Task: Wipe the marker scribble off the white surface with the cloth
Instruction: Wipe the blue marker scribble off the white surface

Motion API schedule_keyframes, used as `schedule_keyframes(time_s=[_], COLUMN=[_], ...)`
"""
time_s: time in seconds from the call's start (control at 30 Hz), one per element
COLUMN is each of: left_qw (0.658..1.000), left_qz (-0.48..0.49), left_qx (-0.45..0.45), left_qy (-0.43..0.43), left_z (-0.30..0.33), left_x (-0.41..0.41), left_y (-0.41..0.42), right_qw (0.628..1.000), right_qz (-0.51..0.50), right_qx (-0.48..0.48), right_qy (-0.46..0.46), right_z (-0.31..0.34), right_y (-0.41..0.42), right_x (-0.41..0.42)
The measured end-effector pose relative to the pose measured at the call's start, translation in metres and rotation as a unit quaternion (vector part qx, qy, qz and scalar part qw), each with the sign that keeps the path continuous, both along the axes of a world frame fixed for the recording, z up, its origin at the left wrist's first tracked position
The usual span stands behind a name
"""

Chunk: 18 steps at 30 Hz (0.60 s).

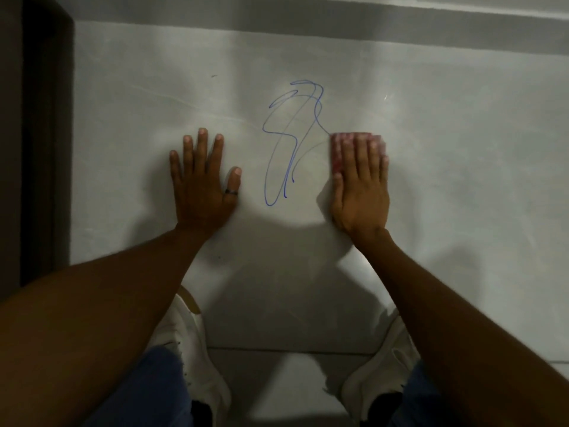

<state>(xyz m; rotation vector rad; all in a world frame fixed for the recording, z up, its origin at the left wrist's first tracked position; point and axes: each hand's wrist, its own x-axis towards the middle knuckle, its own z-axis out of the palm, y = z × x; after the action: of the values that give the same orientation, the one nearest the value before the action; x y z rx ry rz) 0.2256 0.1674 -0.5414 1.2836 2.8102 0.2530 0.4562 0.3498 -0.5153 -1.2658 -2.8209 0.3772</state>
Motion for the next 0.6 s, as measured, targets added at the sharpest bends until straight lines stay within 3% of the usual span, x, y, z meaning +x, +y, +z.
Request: schedule_keyframes(time_s=[0.03, 0.13, 0.17, 0.27, 0.3, 0.4, 0.5, 0.6], left_qw=[1.0, 1.0, 1.0, 1.0, 1.0, 1.0, 1.0, 1.0], left_qz=[0.003, -0.003, -0.005, 0.0, -0.001, -0.006, -0.006, -0.006], left_qx=[0.0, 0.004, 0.005, -0.001, -0.003, -0.001, -0.002, -0.001], left_qy=[0.001, 0.005, 0.006, 0.009, 0.007, 0.012, 0.013, 0.014], left_z=[0.0, 0.0, 0.0, 0.0, 0.0, 0.001, 0.001, 0.001], left_x=[0.0, 0.001, 0.0, -0.002, -0.001, 0.001, -0.001, 0.002], left_y=[-0.001, 0.0, 0.001, -0.001, -0.001, 0.002, -0.001, 0.0], right_qw=[1.0, 0.99, 0.988, 0.999, 0.999, 0.998, 0.999, 0.998], right_qz=[-0.027, 0.144, 0.153, -0.034, -0.048, 0.055, -0.051, 0.059], right_qx=[-0.003, 0.005, 0.007, -0.005, -0.005, 0.001, -0.003, 0.006], right_qy=[-0.009, -0.007, -0.005, -0.009, -0.016, -0.01, -0.007, -0.008], right_z=[0.002, -0.002, -0.001, 0.004, 0.005, 0.002, 0.006, 0.003], right_y=[-0.002, -0.009, -0.002, 0.009, 0.007, 0.011, 0.016, 0.019], right_x=[-0.005, -0.006, -0.005, -0.019, -0.024, -0.022, -0.029, -0.03])
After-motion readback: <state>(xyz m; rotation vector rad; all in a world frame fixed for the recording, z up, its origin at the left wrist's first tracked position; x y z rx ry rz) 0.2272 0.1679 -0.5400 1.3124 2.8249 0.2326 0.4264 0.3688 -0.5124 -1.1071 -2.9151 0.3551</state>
